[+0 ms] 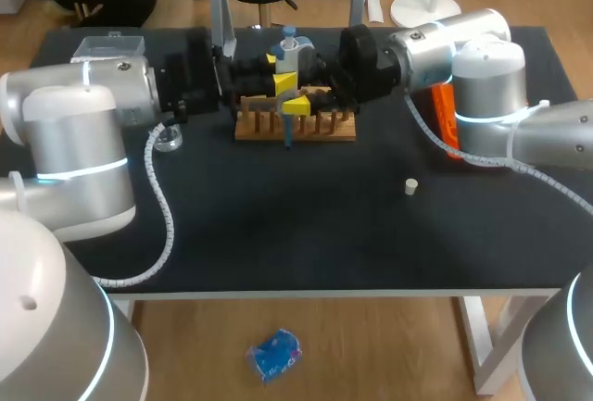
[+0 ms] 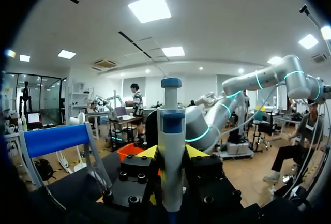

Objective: Invert the test tube, pick up the pipette, mount the tip to pipette, aspirate from beaker and dispense into the tube, eject the tip, return the pipette, and cap with the stopper.

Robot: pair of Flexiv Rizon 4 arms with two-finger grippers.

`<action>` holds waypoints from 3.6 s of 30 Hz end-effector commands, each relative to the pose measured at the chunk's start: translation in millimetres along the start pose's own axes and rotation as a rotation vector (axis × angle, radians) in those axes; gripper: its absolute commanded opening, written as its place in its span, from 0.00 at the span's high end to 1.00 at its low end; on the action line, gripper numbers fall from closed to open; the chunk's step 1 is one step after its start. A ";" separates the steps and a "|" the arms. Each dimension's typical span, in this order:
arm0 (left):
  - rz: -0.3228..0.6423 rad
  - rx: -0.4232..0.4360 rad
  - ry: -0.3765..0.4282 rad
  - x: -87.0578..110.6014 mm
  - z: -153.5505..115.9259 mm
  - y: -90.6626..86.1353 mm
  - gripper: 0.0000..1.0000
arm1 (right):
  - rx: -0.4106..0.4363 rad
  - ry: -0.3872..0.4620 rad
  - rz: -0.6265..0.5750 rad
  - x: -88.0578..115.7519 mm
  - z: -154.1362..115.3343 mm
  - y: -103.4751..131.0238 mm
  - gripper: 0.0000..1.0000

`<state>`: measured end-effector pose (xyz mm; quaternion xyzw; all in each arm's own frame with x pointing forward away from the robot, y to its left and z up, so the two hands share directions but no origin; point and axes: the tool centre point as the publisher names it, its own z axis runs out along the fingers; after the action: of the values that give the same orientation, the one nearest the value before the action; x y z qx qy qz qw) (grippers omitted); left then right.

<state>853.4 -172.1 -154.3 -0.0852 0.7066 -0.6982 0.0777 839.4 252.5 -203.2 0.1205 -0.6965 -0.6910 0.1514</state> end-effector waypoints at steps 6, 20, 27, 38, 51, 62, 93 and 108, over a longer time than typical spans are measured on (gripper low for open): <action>0.025 -0.032 -0.092 -14.1 -11.0 -12.6 1.00 | 0.054 -0.069 0.029 11.0 -18.5 8.2 0.00; -0.015 -0.099 -0.341 -67.3 -43.1 -30.9 1.00 | 0.108 -0.334 0.067 29.1 -77.6 27.3 0.00; -0.075 -0.159 -0.473 -102.6 -44.3 -34.8 1.00 | 0.128 -0.461 0.070 30.0 -115.3 36.2 0.00; -0.144 -0.241 -0.617 -147.4 -37.2 -36.1 1.00 | 0.187 -0.617 0.145 9.4 -155.3 36.3 0.00; -0.192 -0.228 -0.670 -157.5 -37.3 -35.5 1.00 | 0.227 -0.691 0.145 -8.2 -164.9 42.7 0.00; -0.181 -0.263 -0.678 -161.1 -35.6 -30.6 1.00 | 0.227 -0.691 0.145 -8.2 -164.9 42.7 0.00; -0.282 -0.344 -0.951 -270.1 -24.9 3.0 1.00 | 0.430 -0.838 0.183 -144.6 -154.9 29.8 0.00; -0.304 -0.385 -1.086 -288.0 -25.9 7.9 1.00 | 0.398 -0.949 0.194 -161.9 -150.0 25.6 0.00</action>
<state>1122.4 -73.8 -166.5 -0.5333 0.6628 -0.4311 0.3009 1047.6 174.7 -182.1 -0.2446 -0.8166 -0.5033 -0.1415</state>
